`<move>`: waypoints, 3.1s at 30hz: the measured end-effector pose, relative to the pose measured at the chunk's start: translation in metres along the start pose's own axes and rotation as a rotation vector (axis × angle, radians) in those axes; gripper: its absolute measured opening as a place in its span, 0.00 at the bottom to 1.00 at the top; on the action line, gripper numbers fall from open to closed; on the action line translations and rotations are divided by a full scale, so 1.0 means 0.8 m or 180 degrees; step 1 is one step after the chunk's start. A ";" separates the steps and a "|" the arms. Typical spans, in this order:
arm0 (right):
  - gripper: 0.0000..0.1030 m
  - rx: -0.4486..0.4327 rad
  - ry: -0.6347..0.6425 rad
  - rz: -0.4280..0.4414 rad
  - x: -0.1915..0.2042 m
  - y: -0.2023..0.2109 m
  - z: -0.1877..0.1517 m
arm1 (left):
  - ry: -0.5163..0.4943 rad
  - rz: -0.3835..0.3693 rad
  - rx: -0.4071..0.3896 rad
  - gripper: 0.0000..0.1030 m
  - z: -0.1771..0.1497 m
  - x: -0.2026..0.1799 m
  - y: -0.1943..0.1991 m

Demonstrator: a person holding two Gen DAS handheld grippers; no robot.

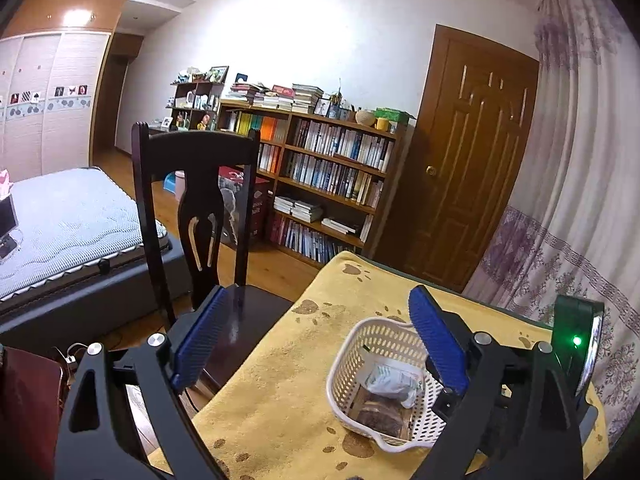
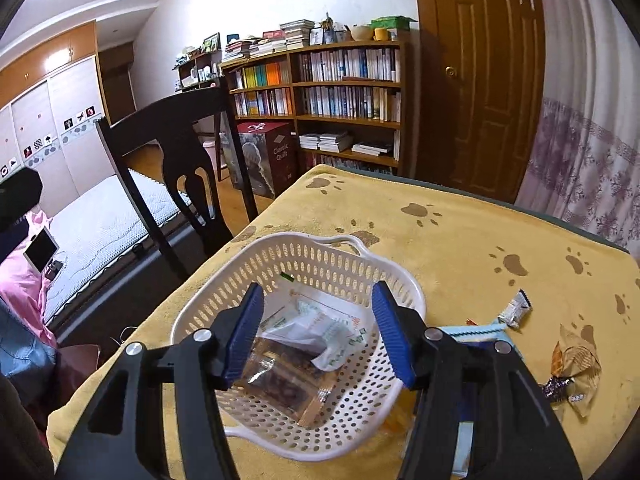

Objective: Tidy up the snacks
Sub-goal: 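Carry the white printed pouch into the white basket with the right tool, then move the right tool to the gold foil bag and grasp it, then grasp the blue-and-light-blue snack bag with the left tool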

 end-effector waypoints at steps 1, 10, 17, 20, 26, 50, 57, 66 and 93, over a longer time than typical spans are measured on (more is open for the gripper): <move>0.55 0.0001 -0.0026 0.0002 -0.003 0.002 -0.002 | -0.0016 0.0016 -0.0018 0.89 0.001 0.000 0.001; 0.55 -0.0086 -0.0262 -0.0050 -0.031 0.020 -0.001 | -0.0273 0.0244 -0.0213 0.92 0.007 -0.013 0.017; 0.59 -0.0169 -0.0531 -0.0141 -0.074 0.036 -0.002 | -0.0382 0.0311 -0.0285 0.93 0.009 -0.021 0.027; 0.62 -0.0210 -0.0645 -0.0189 -0.098 0.043 -0.004 | -0.0432 0.0302 -0.0302 0.93 0.009 -0.028 0.029; 0.66 -0.0288 -0.0900 -0.0332 -0.163 0.061 -0.009 | -0.0514 0.0176 -0.0273 0.93 0.004 -0.044 0.029; 0.67 -0.0066 -0.1992 -0.0630 -0.390 0.064 -0.052 | -0.0661 -0.0762 0.0238 0.93 -0.046 -0.147 0.006; 0.72 0.0146 -0.2054 -0.0512 -0.394 0.035 -0.059 | -0.0788 -0.1022 0.0401 0.93 -0.069 -0.189 0.006; 0.85 0.0274 -0.1954 -0.0491 -0.365 -0.008 -0.028 | -0.0813 -0.1064 0.0500 0.93 -0.081 -0.199 0.000; 0.59 -0.0166 -0.1577 -0.0700 -0.381 0.123 -0.065 | -0.0919 -0.1499 0.1017 0.93 -0.149 -0.290 -0.018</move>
Point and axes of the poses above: each gripper's, at about its wrist camera, not at the fingertips, and y roughly against the way its jaws point, x to its left, z to its top, the point moved 6 cm from there along -y, roughly the way its jaws point, and after that the axes turned 13 degrees about -y, right-handed, at the moved point
